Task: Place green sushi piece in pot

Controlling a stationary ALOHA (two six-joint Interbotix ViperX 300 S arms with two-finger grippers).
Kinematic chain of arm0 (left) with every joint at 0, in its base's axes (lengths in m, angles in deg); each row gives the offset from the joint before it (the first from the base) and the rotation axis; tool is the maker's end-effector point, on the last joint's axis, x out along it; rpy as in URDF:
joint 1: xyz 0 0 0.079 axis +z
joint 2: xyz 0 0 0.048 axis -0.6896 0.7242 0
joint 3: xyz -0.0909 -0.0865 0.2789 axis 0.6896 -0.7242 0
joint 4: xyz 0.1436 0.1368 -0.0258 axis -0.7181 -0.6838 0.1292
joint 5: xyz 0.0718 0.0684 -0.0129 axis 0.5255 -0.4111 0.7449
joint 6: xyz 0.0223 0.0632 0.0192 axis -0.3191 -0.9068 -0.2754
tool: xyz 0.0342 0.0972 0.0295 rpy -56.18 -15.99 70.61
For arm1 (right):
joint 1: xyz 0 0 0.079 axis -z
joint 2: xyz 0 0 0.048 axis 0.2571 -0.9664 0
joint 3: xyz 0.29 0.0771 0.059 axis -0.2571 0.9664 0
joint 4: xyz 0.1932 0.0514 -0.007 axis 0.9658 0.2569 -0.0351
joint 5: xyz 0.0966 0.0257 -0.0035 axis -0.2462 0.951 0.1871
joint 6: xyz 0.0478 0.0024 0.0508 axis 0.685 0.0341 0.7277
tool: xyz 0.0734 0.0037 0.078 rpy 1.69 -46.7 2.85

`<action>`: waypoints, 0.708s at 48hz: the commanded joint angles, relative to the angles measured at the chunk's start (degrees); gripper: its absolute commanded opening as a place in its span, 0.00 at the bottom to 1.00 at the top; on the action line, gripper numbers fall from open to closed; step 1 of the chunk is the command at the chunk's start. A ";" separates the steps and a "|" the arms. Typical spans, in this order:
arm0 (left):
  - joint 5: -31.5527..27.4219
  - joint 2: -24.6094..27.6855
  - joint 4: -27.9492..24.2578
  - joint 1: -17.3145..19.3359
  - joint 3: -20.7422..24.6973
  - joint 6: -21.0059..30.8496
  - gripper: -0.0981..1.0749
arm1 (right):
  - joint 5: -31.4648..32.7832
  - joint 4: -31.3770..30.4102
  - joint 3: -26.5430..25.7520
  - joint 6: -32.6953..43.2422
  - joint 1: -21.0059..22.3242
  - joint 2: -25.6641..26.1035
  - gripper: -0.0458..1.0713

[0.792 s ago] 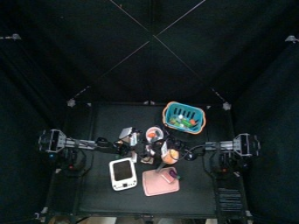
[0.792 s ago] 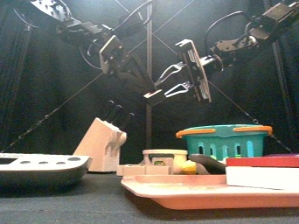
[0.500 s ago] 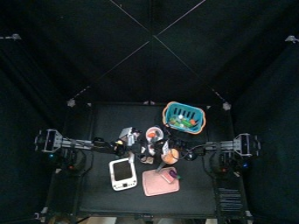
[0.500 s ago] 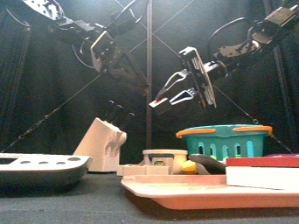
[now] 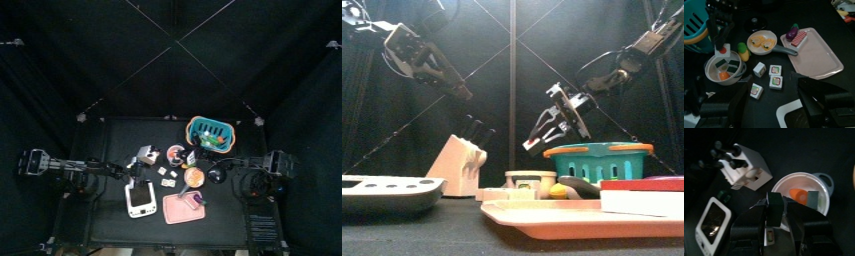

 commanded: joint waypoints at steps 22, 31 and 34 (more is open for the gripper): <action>6.50 -4.39 5.36 0.97 -8.79 -0.35 0.89 | 15.64 -11.78 -12.66 0.09 2.64 -6.33 0.55; 8.53 -4.39 5.80 1.05 -9.40 -0.35 0.89 | 18.98 -14.85 -14.77 0.18 3.25 -6.77 0.55; 9.23 -4.39 6.06 1.05 -9.58 -0.35 0.89 | 19.34 -15.38 -15.12 0.18 3.60 -7.03 0.55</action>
